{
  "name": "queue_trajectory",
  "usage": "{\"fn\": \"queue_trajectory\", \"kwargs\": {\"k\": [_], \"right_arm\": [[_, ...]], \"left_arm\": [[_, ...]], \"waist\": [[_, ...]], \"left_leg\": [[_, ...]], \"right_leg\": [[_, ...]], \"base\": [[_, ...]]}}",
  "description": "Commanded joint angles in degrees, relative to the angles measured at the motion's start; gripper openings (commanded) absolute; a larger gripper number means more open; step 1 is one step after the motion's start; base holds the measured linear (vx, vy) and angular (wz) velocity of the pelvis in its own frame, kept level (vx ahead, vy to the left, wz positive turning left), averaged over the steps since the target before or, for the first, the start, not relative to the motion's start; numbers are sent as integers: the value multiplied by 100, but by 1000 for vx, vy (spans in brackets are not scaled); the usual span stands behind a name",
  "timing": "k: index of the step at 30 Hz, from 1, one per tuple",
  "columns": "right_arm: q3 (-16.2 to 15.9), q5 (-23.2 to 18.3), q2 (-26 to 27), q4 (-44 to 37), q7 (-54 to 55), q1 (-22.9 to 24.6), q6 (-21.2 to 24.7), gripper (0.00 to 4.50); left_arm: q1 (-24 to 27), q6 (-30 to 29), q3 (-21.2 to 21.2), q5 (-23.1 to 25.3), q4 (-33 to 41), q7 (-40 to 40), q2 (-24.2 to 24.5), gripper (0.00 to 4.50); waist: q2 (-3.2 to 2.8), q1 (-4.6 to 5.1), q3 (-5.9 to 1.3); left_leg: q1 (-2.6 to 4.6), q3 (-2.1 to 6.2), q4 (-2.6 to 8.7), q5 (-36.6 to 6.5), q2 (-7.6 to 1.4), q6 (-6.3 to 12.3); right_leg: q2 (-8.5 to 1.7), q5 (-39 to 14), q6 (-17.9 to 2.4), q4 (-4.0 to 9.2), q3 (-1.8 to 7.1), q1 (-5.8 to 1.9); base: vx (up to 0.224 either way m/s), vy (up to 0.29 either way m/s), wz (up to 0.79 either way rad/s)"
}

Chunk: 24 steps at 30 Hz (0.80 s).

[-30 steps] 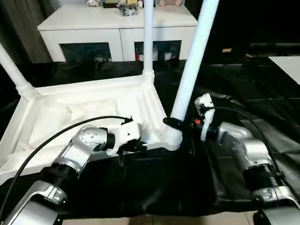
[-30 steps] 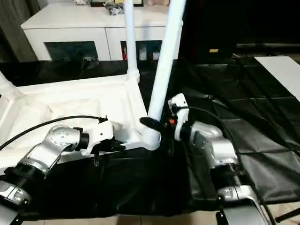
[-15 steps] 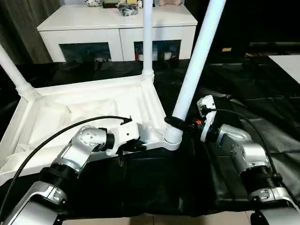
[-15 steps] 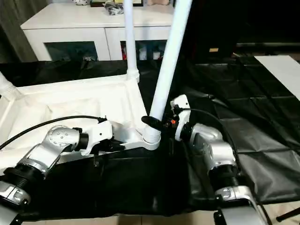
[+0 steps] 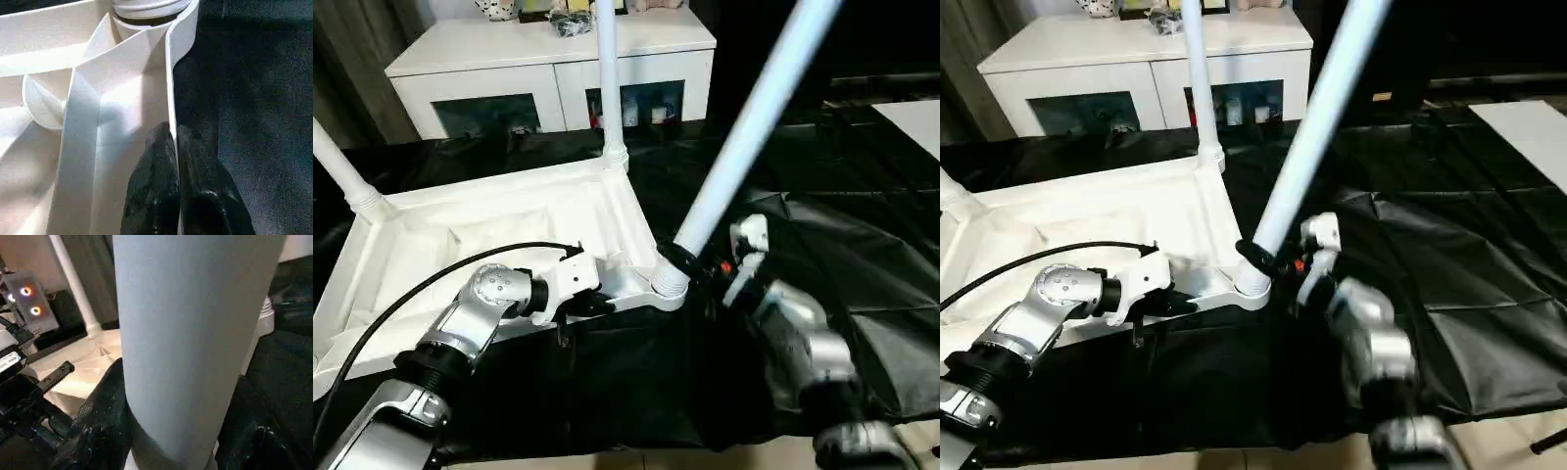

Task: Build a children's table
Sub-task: Rotate leg to tighten

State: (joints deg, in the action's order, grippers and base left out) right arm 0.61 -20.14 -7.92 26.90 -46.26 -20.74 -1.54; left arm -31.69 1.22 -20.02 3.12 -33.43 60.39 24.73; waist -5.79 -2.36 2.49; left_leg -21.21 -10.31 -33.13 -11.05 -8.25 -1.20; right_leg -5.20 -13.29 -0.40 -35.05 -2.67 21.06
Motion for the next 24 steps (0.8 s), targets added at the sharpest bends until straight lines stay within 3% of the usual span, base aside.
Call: {"fn": "queue_trajectory", "kwargs": {"k": [1, 2, 3, 4, 5, 6, 8, 9, 10, 11, 12, 13, 15, 16, 18, 19, 20, 24], "right_arm": [[-157, 408, -93, 63, 93, 334, -48, 185], [-247, 528, -126, -52, 109, 418, -161, 185], [-355, 617, -156, -214, 104, 506, -223, 185], [-419, 666, -176, -314, 103, 557, -253, 185], [-590, 827, -249, -520, 120, 637, -245, 185], [-590, 827, -249, -520, 120, 637, -245, 185], [-738, 943, -318, -615, 56, 659, -210, 185], [-738, 943, -318, -615, 56, 659, -210, 185], [-748, 949, -322, -621, 50, 658, -202, 185], [-905, 994, -386, -733, -59, 631, -20, 185], [-905, 994, -386, -733, -59, 631, -20, 185], [-996, 1025, -429, -783, -128, 571, 113, 185], [-1080, 1036, -474, -826, -218, 486, 303, 185], [-1177, 1028, -566, -772, -369, 236, 698, 185], [-1214, 1031, -620, -727, -468, 96, 912, 185], [-1271, 1068, -683, -625, -593, -86, 1102, 185], [-1305, 1088, -722, -565, -672, -189, 1209, 185], [-1488, 1117, -914, -291, -1042, -586, 1800, 185]], "left_arm": [[6, -99, 143, 216, -133, -278, 254, 0], [6, -92, 141, 229, -131, -298, 257, 0], [9, -99, 145, 228, -120, -309, 255, 0], [9, -108, 148, 228, -112, -315, 251, 0], [27, -113, 152, 232, -101, -353, 236, 0], [27, -113, 152, 232, -101, -353, 236, 0], [47, -108, 145, 241, -98, -379, 220, 0], [47, -108, 145, 241, -98, -379, 220, 0], [49, -109, 144, 241, -96, -381, 218, 0], [81, -139, 138, 240, -51, -417, 183, 0], [81, -139, 138, 240, -51, -417, 183, 0], [104, -155, 141, 237, -22, -444, 167, 0], [132, -172, 145, 235, 17, -470, 158, 0], [175, -213, 148, 234, 103, -497, 151, 0], [199, -233, 146, 236, 153, -501, 152, 0], [224, -249, 140, 236, 199, -491, 159, 0], [238, -258, 134, 237, 225, -484, 162, 0], [292, -306, 85, 259, 331, -443, 157, 0]], "waist": [[-9, -50, -242], [-8, -62, -254], [42, -67, -251], [18, -92, -252], [86, -77, -252], [56, -97, -241], [117, -94, -235], [78, -98, -229], [77, -96, -228], [273, -79, -229], [181, -110, -229], [259, -96, -238], [226, -107, -245], [377, -92, -251], [340, -98, -239], [397, -80, -229], [372, -79, -233], [472, -69, -233]], "left_leg": [[62, 239, 539, -2194, -503, -68], [57, 237, 538, -2085, -502, -38], [41, 230, 537, -1980, -500, -1], [45, 231, 533, -1887, -505, 32], [37, 224, 530, -1849, -502, 62], [32, 234, 533, -1830, -503, 72], [45, 220, 531, -1875, -506, 105], [51, 231, 537, -1908, -512, 92], [52, 231, 539, -1930, -513, 81], [27, 220, 534, -1833, -515, 137], [38, 222, 531, -1712, -520, 170], [40, 206, 523, -1660, -522, 200], [53, 212, 535, -1642, -528, 181], [46, 210, 527, -1590, -527, 204], [65, 204, 529, -1636, -529, 184], [64, 197, 535, -1679, -529, 177], [70, 204, 536, -1729, -524, 118], [86, 195, 538, -1755, -530, 8]], "right_leg": [[-446, -1108, -1298, 505, 265, -100], [-444, -1027, -1288, 501, 263, -110], [-438, -967, -1275, 502, 260, -117], [-450, -949, -1257, 495, 264, -119], [-443, -943, -1258, 499, 262, -123], [-448, -998, -1241, 495, 264, -128], [-456, -1319, -1177, 530, 276, -107], [-459, -1430, -1171, 530, 281, -93], [-457, -1458, -1166, 535, 281, -89], [-451, -1467, -1147, 534, 289, -104], [-463, -1435, -1142, 527, 293, -91], [-452, -1385, -1143, 532, 292, -86], [-431, -1234, -1160, 500, 283, -74], [-425, -1122, -1172, 473, 283, -101], [-438, -1234, -1184, 486, 287, -70], [-431, -1293, -1184, 499, 287, -73], [-437, -1379, -1194, 495, 289, -72], [-435, -1268, -1172, 490, 301, -66]], "base": [[0, 0, 0], [0, 0, 0], [0, 0, 0], [0, 0, 0], [0, 0, 0], [0, 0, 0], [0, 0, 0], [0, 0, 0], [0, 0, 0], [0, 0, 0], [0, 0, 0], [0, 0, 0], [0, 0, 0], [0, 0, 0], [0, 0, 0], [0, 0, 0], [0, 0, 0], [0, 0, 0]]}}
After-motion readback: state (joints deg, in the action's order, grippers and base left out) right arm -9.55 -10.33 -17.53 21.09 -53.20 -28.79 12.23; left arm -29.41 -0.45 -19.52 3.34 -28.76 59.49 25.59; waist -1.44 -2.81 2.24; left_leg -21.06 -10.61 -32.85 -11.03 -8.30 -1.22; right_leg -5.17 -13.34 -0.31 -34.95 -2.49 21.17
